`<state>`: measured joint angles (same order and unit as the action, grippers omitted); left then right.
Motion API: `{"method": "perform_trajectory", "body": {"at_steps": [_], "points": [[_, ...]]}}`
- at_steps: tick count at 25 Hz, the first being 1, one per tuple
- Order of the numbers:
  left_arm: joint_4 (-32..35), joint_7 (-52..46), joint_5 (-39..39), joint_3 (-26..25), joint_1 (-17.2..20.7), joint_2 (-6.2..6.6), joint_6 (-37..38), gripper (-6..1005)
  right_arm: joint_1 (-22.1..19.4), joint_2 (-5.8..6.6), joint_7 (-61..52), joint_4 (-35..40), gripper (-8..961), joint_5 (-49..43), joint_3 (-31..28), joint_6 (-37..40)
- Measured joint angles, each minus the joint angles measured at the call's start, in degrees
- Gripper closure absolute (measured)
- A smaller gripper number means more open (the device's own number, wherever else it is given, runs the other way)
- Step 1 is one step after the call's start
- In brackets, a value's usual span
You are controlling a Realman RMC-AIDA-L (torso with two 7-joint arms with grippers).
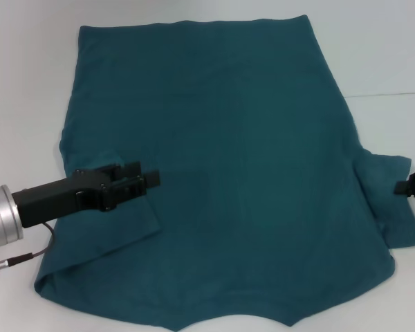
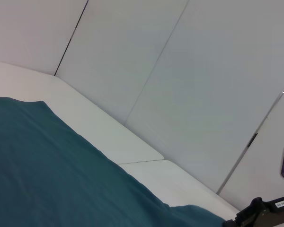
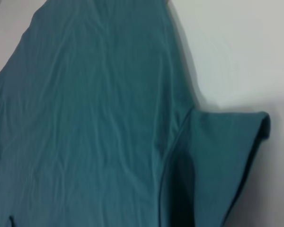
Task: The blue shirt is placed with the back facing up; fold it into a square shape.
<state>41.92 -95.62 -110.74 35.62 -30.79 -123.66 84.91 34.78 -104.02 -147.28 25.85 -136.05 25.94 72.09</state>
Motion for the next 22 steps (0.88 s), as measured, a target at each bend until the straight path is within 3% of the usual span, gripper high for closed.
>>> {"method": "perform_trajectory", "body": {"at_steps": [4,13,22], "points": [[0.0,0.0,0.0,0.0,0.0,0.0,0.0,416,0.1,1.15,-0.8,1.3,943,0.0,0.7,1.1],[0.0,-0.1,0.0,0.0,-0.1,-0.09,0.0,415,1.4,1.69,-4.4,6.6,943,0.0,7.0,3.1],[0.0,-0.7,0.1,0.0,-0.1,-0.08,0.0,416,3.2,1.92,-5.9,10.1,943,-3.8,7.1,6.0]]}}
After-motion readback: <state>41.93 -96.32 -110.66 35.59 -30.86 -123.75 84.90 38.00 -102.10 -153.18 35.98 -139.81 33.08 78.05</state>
